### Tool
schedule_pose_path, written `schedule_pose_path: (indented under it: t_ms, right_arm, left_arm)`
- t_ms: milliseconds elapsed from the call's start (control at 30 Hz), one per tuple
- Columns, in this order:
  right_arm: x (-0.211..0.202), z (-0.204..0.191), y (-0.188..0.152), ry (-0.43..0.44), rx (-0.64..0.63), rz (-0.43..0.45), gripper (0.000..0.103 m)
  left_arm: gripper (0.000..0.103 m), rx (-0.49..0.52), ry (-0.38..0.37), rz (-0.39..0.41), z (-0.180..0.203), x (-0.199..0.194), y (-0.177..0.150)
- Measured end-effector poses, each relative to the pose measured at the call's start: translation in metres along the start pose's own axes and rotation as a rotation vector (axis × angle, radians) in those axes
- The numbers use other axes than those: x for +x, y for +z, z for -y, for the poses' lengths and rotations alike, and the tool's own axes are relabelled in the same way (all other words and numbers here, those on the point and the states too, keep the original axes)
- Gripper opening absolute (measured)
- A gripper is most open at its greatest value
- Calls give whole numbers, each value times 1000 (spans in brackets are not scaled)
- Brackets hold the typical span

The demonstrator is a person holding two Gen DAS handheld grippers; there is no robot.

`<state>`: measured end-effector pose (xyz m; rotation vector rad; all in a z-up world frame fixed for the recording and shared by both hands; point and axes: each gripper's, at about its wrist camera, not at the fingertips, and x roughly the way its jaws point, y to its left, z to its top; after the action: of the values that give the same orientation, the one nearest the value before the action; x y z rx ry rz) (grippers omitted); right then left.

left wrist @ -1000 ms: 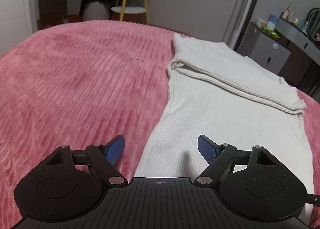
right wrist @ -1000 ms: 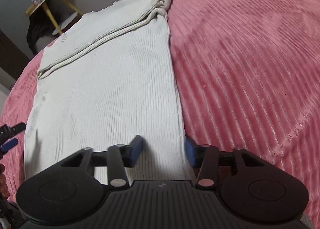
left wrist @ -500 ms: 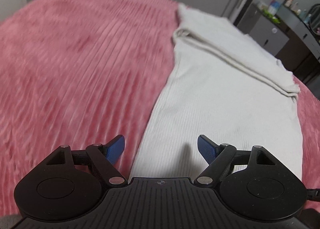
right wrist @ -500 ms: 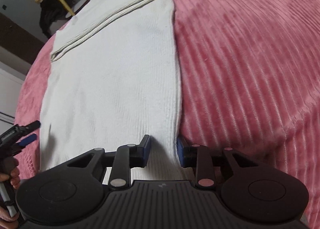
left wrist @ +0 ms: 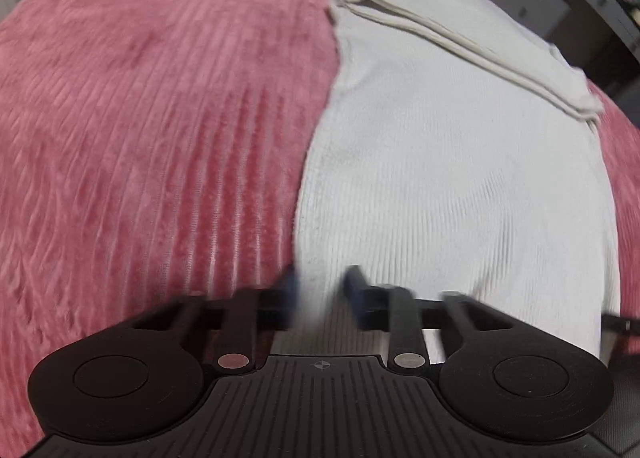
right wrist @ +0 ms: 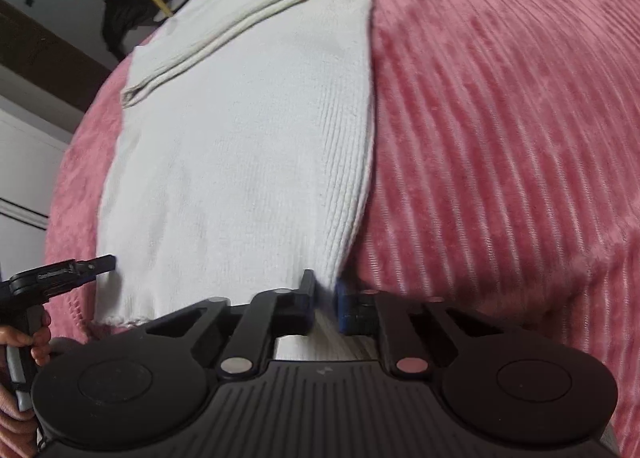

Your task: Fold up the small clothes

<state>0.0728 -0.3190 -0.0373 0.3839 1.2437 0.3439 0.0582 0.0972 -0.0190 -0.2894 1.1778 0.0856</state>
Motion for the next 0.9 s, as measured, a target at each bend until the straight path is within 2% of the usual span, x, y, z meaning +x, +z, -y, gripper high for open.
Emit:
schedule_pose_path:
  t_ms: [67,133,233,300,467,633,767,833,867,900]
  right_arm:
    - [-2,-1,0,25,-2,3,9]
    - [-3,-2,4,85,33,-1,9]
    - [-5,3,15,205,136,-4,8]
    - [-4,3,26,262,185,23,8]
    - [-1,-2,70,276,244,147,8]
    - [13,6,119,256,355,280,8]
    - [27,10,149,171,352,367,8]
    - [37,13,158,112,325,364,9]
    - [40,12,160,70,298,361,11]
    - [41,10,160,30,254,374,11]
  left_arm:
    - [11,40,-40,-23,-1,-4,3]
    - [10,82,-103,-31,-2,-14,7]
    - [10,58,-231,-25,-8,-32,24]
    - [10,15,-305,10,-11,-41,43]
    - [10,-61,-406,141,-7,-50,101]
    - [10,-171,-430,220,-5,-28,153]
    - [10,-276,-376,188,-17,13,179]
    - [14,-305,-329,172,-24,27,182]
    - [19,-301,-316,189,-29,28,179]
    - [32,-291,-313,221,-32,26,175]
